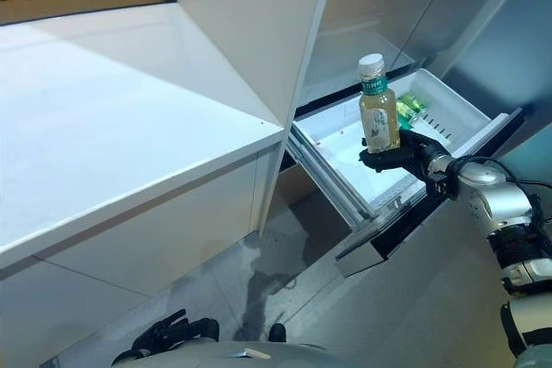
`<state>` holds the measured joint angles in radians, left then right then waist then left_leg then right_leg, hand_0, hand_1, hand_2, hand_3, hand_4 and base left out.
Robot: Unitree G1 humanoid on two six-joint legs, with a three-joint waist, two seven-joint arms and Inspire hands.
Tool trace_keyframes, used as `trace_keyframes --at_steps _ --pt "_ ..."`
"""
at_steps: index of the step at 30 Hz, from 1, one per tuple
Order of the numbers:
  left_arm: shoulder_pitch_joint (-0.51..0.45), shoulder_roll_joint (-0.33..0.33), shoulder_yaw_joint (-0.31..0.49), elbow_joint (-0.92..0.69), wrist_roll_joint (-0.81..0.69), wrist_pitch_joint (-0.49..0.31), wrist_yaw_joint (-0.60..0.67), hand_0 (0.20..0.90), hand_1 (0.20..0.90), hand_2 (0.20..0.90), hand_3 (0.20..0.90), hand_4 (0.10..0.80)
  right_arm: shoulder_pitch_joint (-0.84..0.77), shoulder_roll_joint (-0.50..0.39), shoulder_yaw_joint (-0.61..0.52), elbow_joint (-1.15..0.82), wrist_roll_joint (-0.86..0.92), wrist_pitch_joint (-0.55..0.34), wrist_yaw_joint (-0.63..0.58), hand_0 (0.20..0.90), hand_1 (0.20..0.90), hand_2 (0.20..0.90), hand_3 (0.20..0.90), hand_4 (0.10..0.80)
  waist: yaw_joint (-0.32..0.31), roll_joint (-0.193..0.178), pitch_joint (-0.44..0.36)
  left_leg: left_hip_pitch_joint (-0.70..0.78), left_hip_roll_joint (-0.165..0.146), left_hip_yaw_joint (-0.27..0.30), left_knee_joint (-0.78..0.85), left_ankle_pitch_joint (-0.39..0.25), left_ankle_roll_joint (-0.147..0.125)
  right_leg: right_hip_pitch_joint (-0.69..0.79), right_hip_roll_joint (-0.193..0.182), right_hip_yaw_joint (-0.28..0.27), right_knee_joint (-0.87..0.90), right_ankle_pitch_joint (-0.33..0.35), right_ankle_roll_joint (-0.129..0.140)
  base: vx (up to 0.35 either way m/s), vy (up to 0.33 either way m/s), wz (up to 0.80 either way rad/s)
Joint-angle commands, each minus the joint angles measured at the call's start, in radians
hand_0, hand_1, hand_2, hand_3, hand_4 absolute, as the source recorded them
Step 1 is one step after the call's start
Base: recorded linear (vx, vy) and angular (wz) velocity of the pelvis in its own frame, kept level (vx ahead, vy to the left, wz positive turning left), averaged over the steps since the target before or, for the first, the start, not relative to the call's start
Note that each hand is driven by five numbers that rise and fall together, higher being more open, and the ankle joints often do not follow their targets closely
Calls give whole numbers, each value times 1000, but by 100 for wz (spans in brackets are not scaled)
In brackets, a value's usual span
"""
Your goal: Put drinks into fridge and close the fridge
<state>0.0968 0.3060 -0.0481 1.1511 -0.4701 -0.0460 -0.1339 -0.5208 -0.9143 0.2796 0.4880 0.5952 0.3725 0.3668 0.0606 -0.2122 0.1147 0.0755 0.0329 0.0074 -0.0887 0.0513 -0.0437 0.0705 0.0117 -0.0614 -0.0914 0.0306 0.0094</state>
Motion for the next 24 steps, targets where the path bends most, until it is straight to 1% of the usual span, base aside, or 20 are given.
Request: trace_keyframes --at_steps 1,6,7,13,16,24 --pt "5 40 -32 7 52 24 8 900 900 900 900 800 -277 -39 -59 51 -12 -83 -32 300 300 300 200 100 35 -20 -25 3 -24 -2 6 -90 46 -3 19 5 4 24 66 27 -37 14" --pt "24 60 -34 -55 49 60 5 900 900 900 900 800 -332 -67 0 176 -92 -60 -6 300 300 300 200 100 62 -13 -3 -7 -25 -20 7 -81 44 -5 14 -11 4 29 65 4 -3 7" --pt "25 64 -33 -65 51 68 4 900 900 900 900 800 -346 -66 10 216 -117 -46 18 300 300 300 200 100 69 -11 2 -9 -26 -24 7 -79 44 -5 13 -15 4 29 65 7 1 6" --pt "16 73 -33 -76 45 70 14 900 900 900 900 800 -398 -57 49 407 -225 -36 98 300 300 300 200 100 97 -6 19 -19 -28 -40 10 -71 44 -5 10 -27 4 30 63 24 1 8" --pt "5 85 -36 -91 35 78 33 900 900 900 900 800 -413 -41 54 491 -261 -38 98 300 300 300 200 100 115 -8 31 -32 -29 -52 13 -67 45 -10 12 -31 4 32 62 12 -37 6" --pt "-22 106 -31 -112 25 82 66 900 900 900 900 800 -445 -3 82 620 -329 -24 109 300 300 300 200 100 145 -12 68 -60 -32 -73 16 -54 44 -26 13 -43 5 39 59 -3 -30 9"
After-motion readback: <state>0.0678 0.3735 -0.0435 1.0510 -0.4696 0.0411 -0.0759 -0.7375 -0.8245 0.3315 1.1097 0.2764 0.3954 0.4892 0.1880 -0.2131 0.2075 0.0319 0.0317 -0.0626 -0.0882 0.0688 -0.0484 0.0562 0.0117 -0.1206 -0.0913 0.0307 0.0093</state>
